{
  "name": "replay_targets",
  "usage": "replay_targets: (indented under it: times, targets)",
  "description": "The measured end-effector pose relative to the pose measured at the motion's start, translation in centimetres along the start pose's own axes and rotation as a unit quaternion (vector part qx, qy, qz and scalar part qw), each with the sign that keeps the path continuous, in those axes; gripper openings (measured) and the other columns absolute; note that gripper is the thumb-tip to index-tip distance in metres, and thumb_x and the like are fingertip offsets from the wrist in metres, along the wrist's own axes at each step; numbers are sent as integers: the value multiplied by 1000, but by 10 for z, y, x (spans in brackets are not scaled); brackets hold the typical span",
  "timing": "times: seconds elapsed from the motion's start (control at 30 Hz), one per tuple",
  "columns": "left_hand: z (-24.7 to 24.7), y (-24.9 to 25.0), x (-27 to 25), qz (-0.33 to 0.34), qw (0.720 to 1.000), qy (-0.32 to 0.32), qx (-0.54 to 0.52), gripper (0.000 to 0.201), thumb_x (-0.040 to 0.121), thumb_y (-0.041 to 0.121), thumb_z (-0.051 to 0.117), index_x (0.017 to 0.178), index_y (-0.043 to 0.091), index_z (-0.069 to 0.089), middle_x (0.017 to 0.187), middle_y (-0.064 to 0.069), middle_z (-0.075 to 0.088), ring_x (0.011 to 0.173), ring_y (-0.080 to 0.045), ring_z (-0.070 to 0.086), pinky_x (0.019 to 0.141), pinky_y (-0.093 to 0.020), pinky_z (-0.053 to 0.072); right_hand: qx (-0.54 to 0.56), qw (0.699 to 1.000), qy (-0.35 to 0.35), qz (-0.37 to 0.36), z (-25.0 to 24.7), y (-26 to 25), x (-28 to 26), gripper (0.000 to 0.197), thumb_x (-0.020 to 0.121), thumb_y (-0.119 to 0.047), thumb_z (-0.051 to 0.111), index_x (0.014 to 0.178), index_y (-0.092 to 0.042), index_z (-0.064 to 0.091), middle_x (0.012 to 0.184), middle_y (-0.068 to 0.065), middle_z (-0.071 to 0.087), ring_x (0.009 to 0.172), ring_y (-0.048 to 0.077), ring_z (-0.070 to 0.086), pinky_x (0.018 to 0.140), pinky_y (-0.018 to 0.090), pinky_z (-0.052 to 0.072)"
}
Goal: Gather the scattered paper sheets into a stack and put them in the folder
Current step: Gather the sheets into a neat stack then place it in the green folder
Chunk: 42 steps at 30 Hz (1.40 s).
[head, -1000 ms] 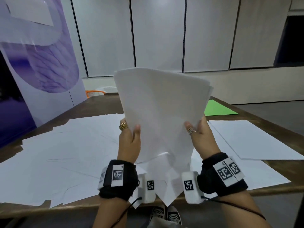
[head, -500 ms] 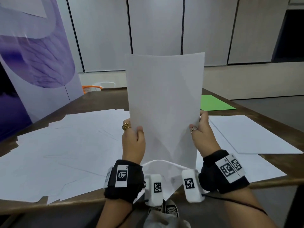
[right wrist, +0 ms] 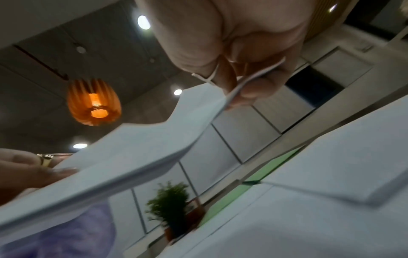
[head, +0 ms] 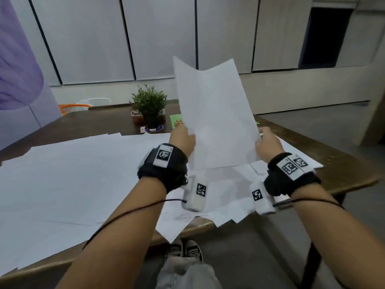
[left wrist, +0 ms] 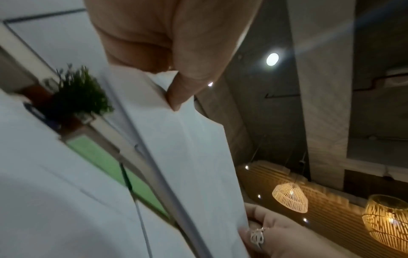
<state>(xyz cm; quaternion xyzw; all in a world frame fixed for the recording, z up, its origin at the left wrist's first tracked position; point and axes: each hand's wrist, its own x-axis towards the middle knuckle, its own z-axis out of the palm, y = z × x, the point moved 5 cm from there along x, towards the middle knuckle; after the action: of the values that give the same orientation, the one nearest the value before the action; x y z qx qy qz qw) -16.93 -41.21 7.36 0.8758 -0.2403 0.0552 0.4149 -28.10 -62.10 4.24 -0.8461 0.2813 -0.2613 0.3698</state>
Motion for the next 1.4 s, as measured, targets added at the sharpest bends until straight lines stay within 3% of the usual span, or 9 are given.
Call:
replay_targets:
  times: [0.13,0.43,0.63,0.73,0.8,0.9,1.1,1.3,1.4]
  targets:
    - [83,36,38,12,995,-73,64,40,93,18,53,127,-3,46,131,-20,52,121,-34,49,95,-33,38,-80,996,28,38,-46,52,49,40,86,4,42,124,-5,51,127,19,56,115,33,52,92,34,41]
    - [207,55,62,51,954,-221,195,47,93,26,56,130,-1,42,130,-15,53,118,-32,53,93,-34,42,-265,955,-62,119,-72,150,117,36,90,-1,42,121,-13,57,128,12,57,115,32,53,94,34,42]
    - [230,64,70,74,926,-259,263,48,93,38,53,123,1,49,124,-15,57,111,-31,56,88,-35,44,-399,879,-183,188,-64,268,222,55,44,-19,62,99,-16,66,100,7,68,88,26,66,83,42,56]
    - [231,62,70,88,904,-263,325,47,96,43,44,127,8,50,129,-12,54,116,-30,53,96,-37,43,-455,857,-177,164,-65,224,187,54,62,-41,72,109,-17,62,119,9,63,104,29,61,91,38,51]
    - [224,55,75,83,902,-239,351,57,95,51,40,132,8,46,134,-12,51,119,-31,51,97,-38,43,-441,869,-155,166,-67,181,148,62,86,-54,53,133,-14,48,141,13,45,127,31,45,106,40,37]
    - [195,48,76,64,910,-201,357,81,90,63,39,145,4,25,144,-14,41,126,-32,45,100,-39,41,-402,896,-124,140,-63,137,117,68,90,-55,46,144,-16,30,152,15,23,136,35,32,111,42,28]
    - [101,-10,42,28,916,-244,317,75,83,57,58,143,20,33,145,-14,31,129,-30,40,109,-39,32,-325,924,-197,-34,-9,49,60,44,95,-38,49,133,-17,49,142,6,44,132,22,37,106,29,28]
    - [-17,-127,-18,-67,866,-283,406,83,78,55,66,145,24,27,149,-5,26,134,-23,35,110,-32,29,-343,865,-354,-95,86,-6,5,41,96,-34,47,127,-9,57,133,7,55,123,25,50,102,29,37]
    - [-54,-170,-48,-120,844,-333,402,111,60,79,60,149,29,14,154,-3,18,131,-24,41,111,-36,29,-428,819,-374,-76,116,-5,-6,61,95,-52,37,133,-6,46,139,12,48,125,28,46,100,32,34]
